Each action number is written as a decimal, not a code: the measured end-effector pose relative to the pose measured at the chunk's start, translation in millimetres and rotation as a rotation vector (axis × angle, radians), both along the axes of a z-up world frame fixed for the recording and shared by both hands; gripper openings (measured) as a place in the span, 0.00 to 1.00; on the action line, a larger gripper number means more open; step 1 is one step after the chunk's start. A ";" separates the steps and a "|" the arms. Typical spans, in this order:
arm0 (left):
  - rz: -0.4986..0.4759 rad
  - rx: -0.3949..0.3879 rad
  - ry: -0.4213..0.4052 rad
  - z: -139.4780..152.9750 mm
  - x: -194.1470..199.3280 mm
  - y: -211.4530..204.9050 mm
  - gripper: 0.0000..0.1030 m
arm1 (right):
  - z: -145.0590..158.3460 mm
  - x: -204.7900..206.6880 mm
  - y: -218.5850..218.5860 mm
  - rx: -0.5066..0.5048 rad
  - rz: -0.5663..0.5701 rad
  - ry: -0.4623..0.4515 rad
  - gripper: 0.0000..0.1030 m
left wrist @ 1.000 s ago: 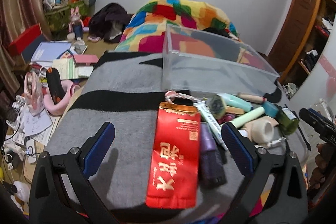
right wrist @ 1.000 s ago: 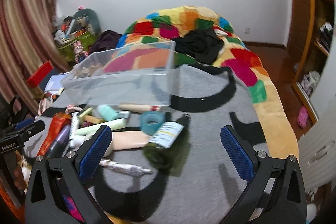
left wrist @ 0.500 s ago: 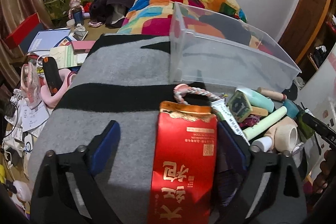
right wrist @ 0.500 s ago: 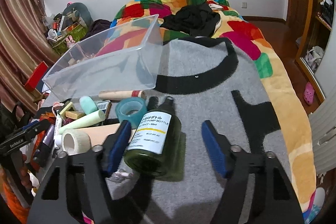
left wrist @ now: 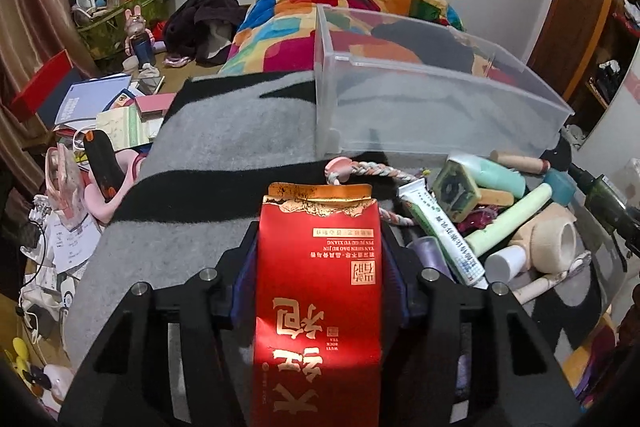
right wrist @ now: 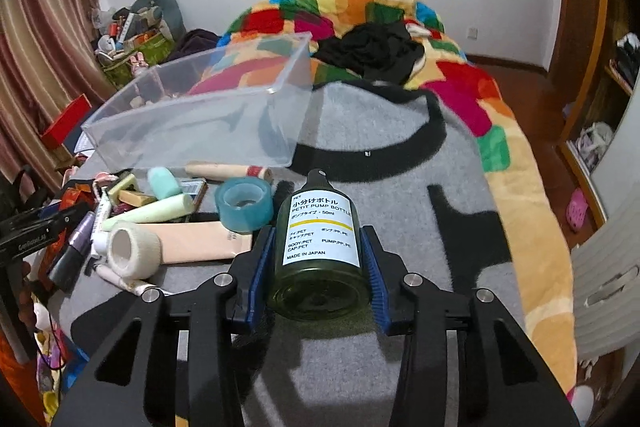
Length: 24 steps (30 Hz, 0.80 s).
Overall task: Organize objects
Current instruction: 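Grasp the red tea packet with the left tool while the right tool grasps the green pump bottle, then drop the red packet into the clear box while the right tool drops the green bottle in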
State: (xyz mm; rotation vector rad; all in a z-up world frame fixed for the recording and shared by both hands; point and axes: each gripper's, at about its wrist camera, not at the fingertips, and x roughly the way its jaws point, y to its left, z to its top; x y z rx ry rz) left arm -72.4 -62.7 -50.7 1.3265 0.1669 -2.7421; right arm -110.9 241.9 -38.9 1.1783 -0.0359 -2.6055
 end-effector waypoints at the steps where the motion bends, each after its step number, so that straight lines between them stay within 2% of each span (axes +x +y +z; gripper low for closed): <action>1: 0.002 0.001 0.008 2.7 1.1 -0.3 0.52 | 4.0 1.7 1.2 -0.008 0.003 0.010 0.37; 9: -0.004 0.051 0.130 52.2 0.1 -10.0 0.52 | 42.5 -0.6 -6.0 -0.072 0.053 0.095 0.37; 15: -0.050 0.061 0.186 84.3 -23.6 -4.7 0.52 | 61.9 -24.1 -22.8 -0.104 0.095 0.118 0.37; 18: -0.085 0.062 0.165 88.5 -44.9 1.5 0.52 | 63.6 -41.6 -33.9 -0.111 0.116 0.100 0.37; 24: -0.153 0.080 0.044 74.3 -93.5 15.1 0.52 | 53.6 -77.6 -55.6 -0.112 0.158 0.017 0.37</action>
